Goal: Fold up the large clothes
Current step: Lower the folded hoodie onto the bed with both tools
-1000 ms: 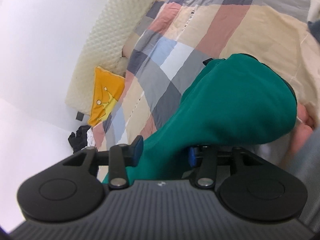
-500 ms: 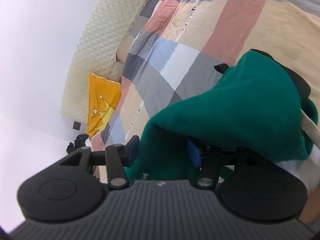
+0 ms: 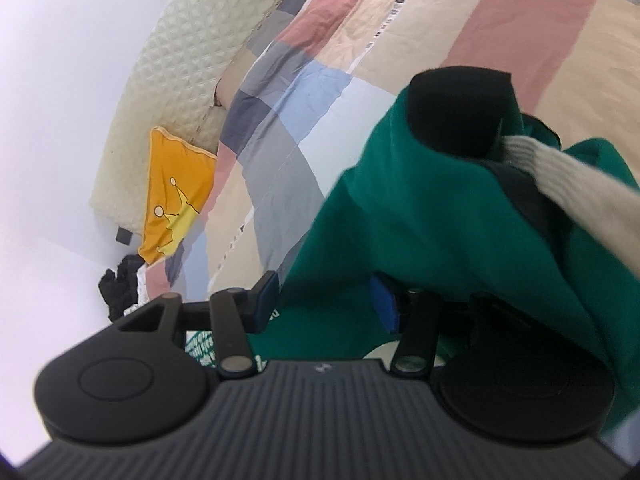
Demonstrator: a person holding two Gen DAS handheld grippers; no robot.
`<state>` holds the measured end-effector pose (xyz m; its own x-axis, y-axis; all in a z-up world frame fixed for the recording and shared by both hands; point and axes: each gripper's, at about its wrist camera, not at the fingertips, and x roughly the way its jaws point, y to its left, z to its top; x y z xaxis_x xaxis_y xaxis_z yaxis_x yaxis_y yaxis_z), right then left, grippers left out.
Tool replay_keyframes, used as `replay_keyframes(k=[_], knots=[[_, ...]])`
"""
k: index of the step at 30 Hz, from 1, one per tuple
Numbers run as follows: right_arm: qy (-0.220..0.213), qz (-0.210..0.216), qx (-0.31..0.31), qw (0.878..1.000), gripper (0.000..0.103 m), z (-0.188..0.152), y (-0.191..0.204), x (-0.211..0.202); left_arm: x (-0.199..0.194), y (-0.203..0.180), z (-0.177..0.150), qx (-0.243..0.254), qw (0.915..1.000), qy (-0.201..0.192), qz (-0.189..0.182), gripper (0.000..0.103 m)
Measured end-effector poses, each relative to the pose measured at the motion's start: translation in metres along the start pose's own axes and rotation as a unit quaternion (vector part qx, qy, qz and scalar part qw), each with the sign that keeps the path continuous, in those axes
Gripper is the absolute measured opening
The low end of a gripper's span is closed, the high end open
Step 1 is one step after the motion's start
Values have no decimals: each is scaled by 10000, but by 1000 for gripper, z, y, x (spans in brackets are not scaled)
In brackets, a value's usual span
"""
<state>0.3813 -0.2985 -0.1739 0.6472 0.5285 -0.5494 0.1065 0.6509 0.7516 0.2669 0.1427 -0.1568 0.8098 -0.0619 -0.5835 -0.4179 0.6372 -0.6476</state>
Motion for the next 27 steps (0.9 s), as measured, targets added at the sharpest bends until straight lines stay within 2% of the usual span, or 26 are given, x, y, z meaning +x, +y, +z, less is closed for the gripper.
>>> replay_keyframes(k=[4,8,15,18,20,24,27], knots=[[74,-121,-76,9999,52,3,-8,24,27,7,5,180,9998,75,-45,39],[89,-302,-428,9986,52,2,-6,39,44,7,7,472,9989,42,-22,39],[46,-427,-794,9959,53,-1,3,39,42,3,5,731,9972,-82,-123,40],[-23,-336,-878,9956,53,-2,9,27,32,0,5,771,9966,-85,-295,54],[-129,-332,-1006,9943,53,-4,14,14,22,-3,4,866,9949,-48,-514,76],[-552,-460,-1504,9860,53,-9,26,-17,2,-13,1,1047,9921,-129,-684,79],[-860,-689,-1772,9780,53,-8,29,-36,-4,-26,-3,1453,9882,-246,-427,79]])
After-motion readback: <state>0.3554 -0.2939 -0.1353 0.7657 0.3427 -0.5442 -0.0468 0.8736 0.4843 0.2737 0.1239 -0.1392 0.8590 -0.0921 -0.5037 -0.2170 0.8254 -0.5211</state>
